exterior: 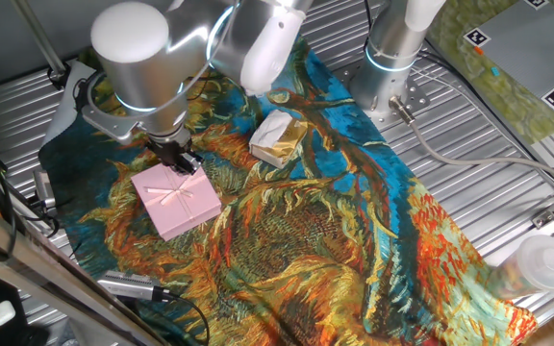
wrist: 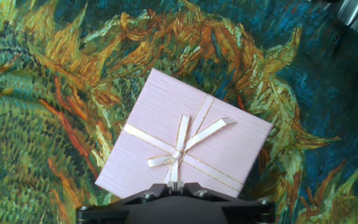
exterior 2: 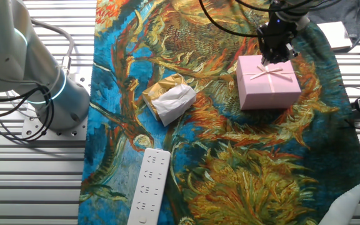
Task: Slide the outer casing onto the gift box
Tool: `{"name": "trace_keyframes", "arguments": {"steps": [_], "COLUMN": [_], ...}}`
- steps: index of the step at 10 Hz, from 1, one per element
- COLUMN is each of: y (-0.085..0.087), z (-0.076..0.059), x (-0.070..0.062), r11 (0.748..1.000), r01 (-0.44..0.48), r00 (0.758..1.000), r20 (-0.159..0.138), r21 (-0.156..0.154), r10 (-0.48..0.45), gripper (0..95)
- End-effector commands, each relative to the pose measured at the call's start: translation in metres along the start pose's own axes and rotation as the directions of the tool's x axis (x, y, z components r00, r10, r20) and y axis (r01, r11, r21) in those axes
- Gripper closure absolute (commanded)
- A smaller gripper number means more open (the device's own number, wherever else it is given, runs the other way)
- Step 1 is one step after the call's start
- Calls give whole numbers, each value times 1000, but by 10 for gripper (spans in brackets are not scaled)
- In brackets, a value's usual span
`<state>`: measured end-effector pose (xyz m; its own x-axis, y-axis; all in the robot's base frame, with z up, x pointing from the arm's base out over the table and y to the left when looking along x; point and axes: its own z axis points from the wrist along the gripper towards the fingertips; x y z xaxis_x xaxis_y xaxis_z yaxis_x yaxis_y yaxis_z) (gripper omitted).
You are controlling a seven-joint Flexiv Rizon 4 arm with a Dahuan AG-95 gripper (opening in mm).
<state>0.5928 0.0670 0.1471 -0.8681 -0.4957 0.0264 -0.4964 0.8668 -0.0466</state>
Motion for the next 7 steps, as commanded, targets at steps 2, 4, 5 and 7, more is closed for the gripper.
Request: {"name": "trace_keyframes", "arguments": {"steps": [2,4,5,7], "y": [-1,-7,-12,-24], "z": [1,12,21,29], "x": [-1,-2,-4,-9], "r11": [1000,1000,1000,999], "r01": [-2,3,10,29], "r00": [1000,1000,1000,1000], "r20": [-12,-5,-1,-4], "r21": [22,18,18,21], "r10": [3,-3,-10,-29], "gripper": [950,950,950,950]}}
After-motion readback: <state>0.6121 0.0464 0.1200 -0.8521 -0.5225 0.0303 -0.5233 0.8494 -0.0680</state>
